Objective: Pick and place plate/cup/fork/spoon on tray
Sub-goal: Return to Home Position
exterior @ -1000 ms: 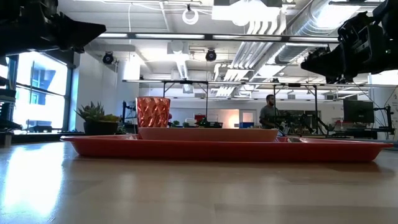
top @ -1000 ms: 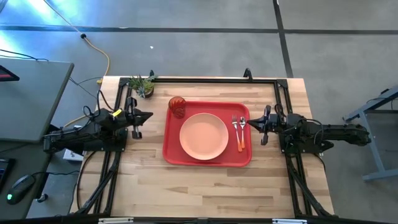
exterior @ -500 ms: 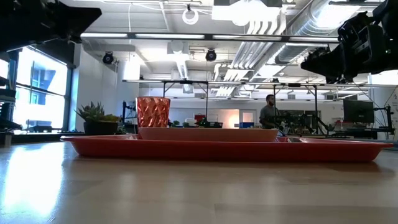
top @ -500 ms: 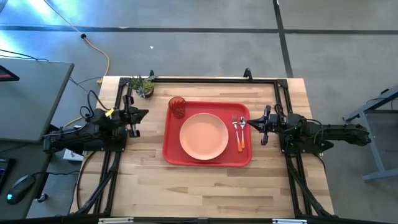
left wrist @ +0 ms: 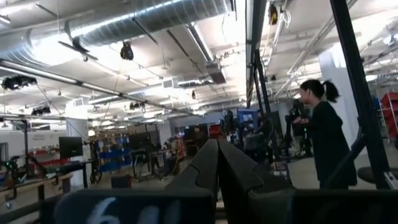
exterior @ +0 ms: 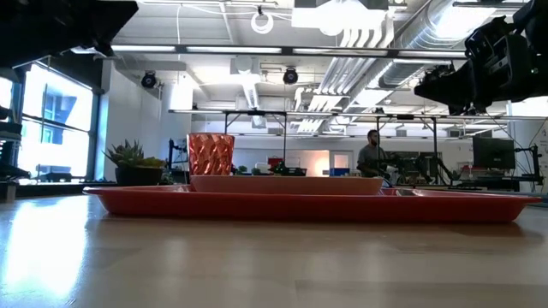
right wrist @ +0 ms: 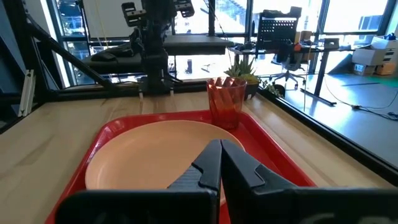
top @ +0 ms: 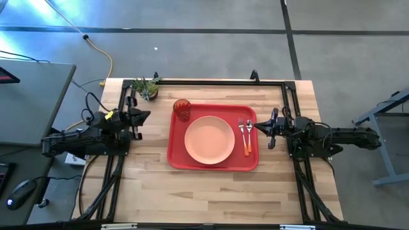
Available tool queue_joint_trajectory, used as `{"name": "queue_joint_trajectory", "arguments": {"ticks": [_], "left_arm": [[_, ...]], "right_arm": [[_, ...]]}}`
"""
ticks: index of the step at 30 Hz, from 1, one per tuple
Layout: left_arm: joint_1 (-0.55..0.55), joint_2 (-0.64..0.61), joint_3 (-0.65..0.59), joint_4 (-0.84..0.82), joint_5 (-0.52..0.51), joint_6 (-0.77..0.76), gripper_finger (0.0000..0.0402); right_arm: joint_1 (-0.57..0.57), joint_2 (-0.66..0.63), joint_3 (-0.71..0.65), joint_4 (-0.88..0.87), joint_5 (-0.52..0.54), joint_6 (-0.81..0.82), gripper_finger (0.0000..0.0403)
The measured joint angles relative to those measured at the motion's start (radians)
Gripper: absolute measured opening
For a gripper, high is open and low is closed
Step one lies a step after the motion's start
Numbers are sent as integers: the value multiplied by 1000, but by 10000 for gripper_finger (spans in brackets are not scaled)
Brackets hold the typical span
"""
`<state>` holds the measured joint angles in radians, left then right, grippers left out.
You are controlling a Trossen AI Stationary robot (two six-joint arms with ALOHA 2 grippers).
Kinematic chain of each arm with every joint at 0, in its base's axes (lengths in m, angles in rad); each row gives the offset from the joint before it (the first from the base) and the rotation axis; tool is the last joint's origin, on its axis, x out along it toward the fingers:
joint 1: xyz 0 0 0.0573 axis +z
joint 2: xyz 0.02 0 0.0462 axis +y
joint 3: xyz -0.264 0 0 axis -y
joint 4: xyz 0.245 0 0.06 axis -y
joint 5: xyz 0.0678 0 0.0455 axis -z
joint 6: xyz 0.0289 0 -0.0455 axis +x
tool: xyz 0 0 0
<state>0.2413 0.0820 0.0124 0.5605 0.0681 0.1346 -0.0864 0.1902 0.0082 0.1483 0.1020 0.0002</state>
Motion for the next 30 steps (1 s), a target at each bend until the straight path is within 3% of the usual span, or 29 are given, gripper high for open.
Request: {"name": "queue_joint_trajectory", "arguments": {"ticks": [13,30], "left_arm": [[0,56,0,-100,0,-123,1],[0,56,0,-131,0,-150,5]], "right_arm": [[0,0,0,-2,0,0,0],[0,0,0,-2,0,0,0]]}}
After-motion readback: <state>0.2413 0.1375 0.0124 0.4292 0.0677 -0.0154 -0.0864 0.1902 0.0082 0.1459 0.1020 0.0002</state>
